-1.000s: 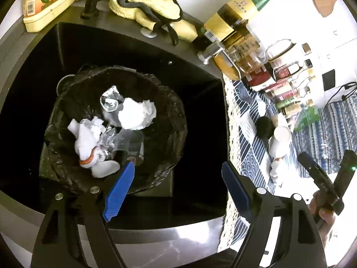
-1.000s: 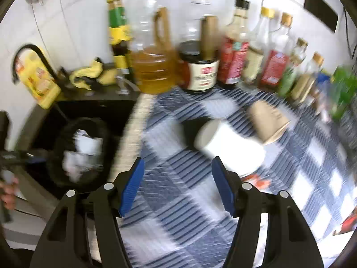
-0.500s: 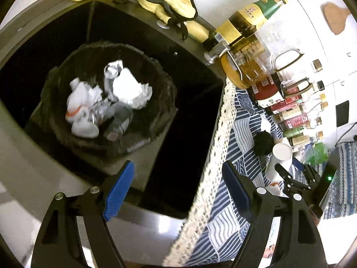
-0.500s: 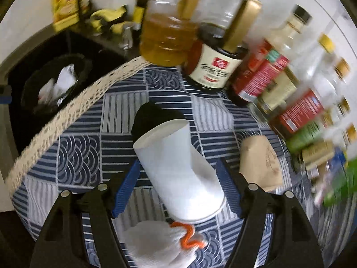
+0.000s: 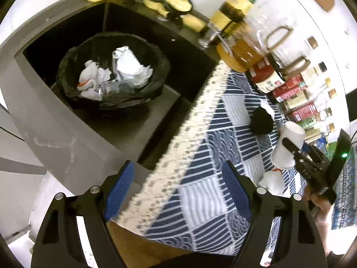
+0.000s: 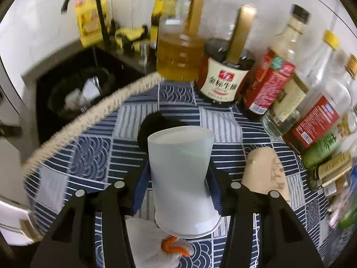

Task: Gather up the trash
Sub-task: 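Grasp the second white mesh bag with the left tool while the right holds the cup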

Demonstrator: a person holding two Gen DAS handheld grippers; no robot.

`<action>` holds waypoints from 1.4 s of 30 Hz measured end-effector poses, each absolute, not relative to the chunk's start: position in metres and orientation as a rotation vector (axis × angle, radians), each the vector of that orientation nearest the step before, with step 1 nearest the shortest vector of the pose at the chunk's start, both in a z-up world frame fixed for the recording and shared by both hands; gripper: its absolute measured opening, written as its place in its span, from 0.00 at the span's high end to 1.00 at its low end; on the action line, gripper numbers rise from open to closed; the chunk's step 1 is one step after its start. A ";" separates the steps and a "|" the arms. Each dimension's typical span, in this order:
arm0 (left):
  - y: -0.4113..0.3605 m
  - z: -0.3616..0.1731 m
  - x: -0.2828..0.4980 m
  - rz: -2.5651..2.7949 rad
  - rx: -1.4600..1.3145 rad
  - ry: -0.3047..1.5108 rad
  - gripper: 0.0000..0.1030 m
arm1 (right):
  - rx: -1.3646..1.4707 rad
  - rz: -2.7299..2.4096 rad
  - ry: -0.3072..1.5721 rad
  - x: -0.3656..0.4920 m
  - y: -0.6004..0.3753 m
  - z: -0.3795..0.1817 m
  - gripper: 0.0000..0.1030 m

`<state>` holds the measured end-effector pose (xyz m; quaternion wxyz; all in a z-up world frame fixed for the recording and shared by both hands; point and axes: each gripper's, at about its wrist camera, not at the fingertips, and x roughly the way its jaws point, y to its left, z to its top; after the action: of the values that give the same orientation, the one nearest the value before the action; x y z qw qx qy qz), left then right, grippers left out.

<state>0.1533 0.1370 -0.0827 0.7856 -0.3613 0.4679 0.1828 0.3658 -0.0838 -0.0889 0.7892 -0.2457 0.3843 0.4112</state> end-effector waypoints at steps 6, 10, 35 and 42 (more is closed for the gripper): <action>0.097 -0.068 0.181 0.344 -0.745 1.009 0.24 | -0.339 0.949 0.798 0.370 -0.136 -0.048 0.53; 0.066 -0.057 0.213 0.285 -0.692 1.024 0.24 | -0.238 0.950 0.764 0.372 -0.177 -0.028 0.53; -0.081 -0.114 0.330 -0.051 -0.244 1.424 0.24 | 0.184 0.792 0.834 0.345 -0.368 -0.052 0.53; -0.086 -0.130 0.337 -0.022 -0.215 1.454 0.24 | 0.205 0.786 0.877 0.338 -0.376 -0.064 0.53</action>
<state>0.3372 -0.0861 -0.1299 0.7417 -0.0983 0.6634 -0.0099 0.3382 -0.3763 -0.0643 0.8267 0.0965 0.4127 0.3700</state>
